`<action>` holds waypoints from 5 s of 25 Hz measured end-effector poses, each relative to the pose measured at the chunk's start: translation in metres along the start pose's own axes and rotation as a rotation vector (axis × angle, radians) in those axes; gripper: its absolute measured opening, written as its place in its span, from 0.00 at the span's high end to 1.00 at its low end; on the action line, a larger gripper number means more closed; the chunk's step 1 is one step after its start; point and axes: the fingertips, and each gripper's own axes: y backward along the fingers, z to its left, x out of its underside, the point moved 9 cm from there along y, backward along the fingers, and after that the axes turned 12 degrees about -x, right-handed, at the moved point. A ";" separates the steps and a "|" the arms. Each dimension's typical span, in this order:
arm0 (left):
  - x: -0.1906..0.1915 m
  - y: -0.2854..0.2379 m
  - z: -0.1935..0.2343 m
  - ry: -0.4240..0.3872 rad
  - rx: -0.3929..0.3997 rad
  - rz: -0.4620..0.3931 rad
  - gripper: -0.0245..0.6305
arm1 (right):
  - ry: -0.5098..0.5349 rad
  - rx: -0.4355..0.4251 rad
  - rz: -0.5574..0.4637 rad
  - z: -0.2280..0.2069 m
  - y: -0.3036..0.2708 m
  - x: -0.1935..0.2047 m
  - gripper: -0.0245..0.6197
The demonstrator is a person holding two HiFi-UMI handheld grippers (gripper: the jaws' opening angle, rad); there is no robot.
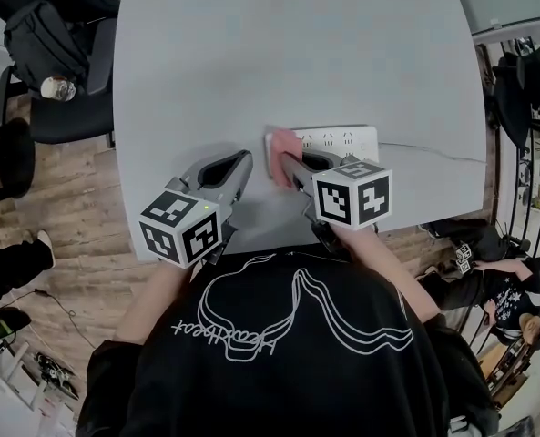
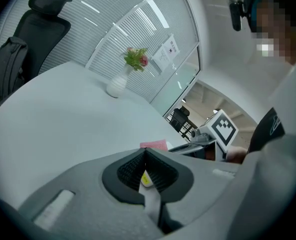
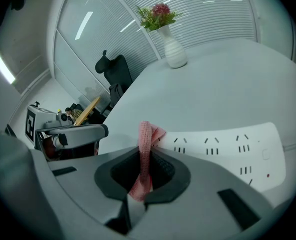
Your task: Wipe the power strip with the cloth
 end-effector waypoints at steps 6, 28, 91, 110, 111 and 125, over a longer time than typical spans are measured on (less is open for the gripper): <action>-0.003 -0.004 -0.002 0.007 0.015 -0.004 0.94 | -0.005 0.034 0.006 -0.007 0.010 0.000 0.91; -0.004 -0.017 -0.021 0.001 0.053 0.020 0.94 | -0.063 0.131 -0.031 -0.056 0.067 0.010 0.91; 0.013 0.017 -0.010 0.013 -0.028 0.056 0.94 | 0.117 0.020 -0.063 0.007 0.042 0.004 0.91; 0.017 0.027 0.002 0.022 -0.043 0.051 0.94 | 0.175 0.058 0.019 0.012 -0.003 0.009 0.91; 0.017 0.026 0.002 0.021 -0.042 0.052 0.94 | 0.182 0.062 0.025 0.012 -0.003 0.009 0.91; 0.014 0.025 0.002 0.034 -0.017 0.050 0.94 | 0.161 0.103 0.050 -0.002 0.012 0.007 0.91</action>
